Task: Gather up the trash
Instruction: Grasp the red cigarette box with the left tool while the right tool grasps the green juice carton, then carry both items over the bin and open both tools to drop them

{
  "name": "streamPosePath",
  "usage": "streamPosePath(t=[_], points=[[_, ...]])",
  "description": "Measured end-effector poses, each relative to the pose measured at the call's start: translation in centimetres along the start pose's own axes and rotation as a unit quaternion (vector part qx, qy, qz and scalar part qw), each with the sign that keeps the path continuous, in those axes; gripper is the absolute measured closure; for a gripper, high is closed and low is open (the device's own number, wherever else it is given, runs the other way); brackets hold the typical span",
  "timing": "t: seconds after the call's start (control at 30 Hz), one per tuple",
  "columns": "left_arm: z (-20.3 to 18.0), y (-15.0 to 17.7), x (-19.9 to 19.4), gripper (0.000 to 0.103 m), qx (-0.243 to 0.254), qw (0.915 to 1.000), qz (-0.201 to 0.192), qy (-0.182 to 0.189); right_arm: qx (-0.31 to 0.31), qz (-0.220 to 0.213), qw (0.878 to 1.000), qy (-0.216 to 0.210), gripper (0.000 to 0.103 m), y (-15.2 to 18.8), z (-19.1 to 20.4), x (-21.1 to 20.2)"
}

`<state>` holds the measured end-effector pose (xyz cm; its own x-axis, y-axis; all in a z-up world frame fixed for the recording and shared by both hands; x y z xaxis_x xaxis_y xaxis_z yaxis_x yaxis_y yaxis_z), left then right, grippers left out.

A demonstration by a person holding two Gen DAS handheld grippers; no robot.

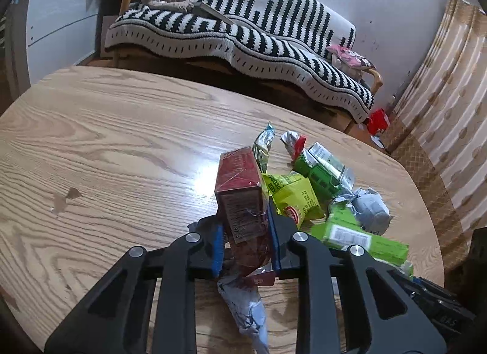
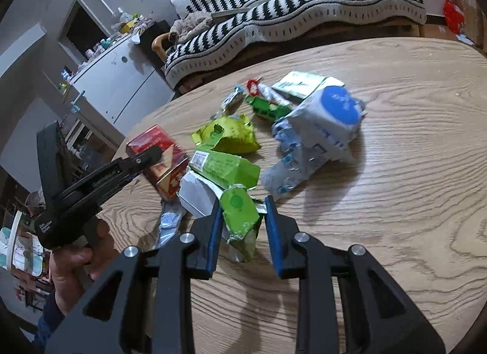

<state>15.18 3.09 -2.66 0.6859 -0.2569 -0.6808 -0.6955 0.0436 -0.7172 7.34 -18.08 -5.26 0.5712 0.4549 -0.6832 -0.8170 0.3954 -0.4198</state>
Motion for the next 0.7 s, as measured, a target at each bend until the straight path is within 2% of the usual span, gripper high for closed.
streamPosePath(t=[0.13,0.3,0.5,0.63,0.7], points=[[-0.8,-0.2,-1.1,0.080,-0.005,0.9999,-0.012,0.004,0.007,-0.026,1.000,0.005,0.076,-0.9,-1.5,-2.5],[-4.2,-0.9,-2.7,0.080,0.032,0.9988,-0.037,0.011,0.027,-0.081,0.996,0.025,0.076,-2.0,-5.5,-7.6],[-11.7,-0.9,-3.0,0.080,0.085,0.9939,-0.043,0.055,0.072,-0.137,0.986,0.065,0.076,-2.4,-12.4,-14.1],[-18.4,0.1,-2.6,0.080,0.130,0.9865,-0.036,0.093,0.090,-0.180,0.973,0.112,0.076,-1.7,-17.3,-18.6],[-21.9,0.7,-2.5,0.080,0.154,0.9811,-0.034,0.112,0.095,-0.206,0.963,0.146,0.076,-0.8,-20.1,-21.3]])
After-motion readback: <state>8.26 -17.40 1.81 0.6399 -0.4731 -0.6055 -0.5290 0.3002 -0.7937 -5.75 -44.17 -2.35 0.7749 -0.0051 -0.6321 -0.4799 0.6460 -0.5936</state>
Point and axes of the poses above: each gripper's, at about its wrist camera, not at the fingertips, and x roughly the way its jaws point, z to its left, y to its underside, the point moved 4 cm from there along x, roughly the way its jaws point, and after that the axes turned 15 degrees about x, right-handed, at the moved point
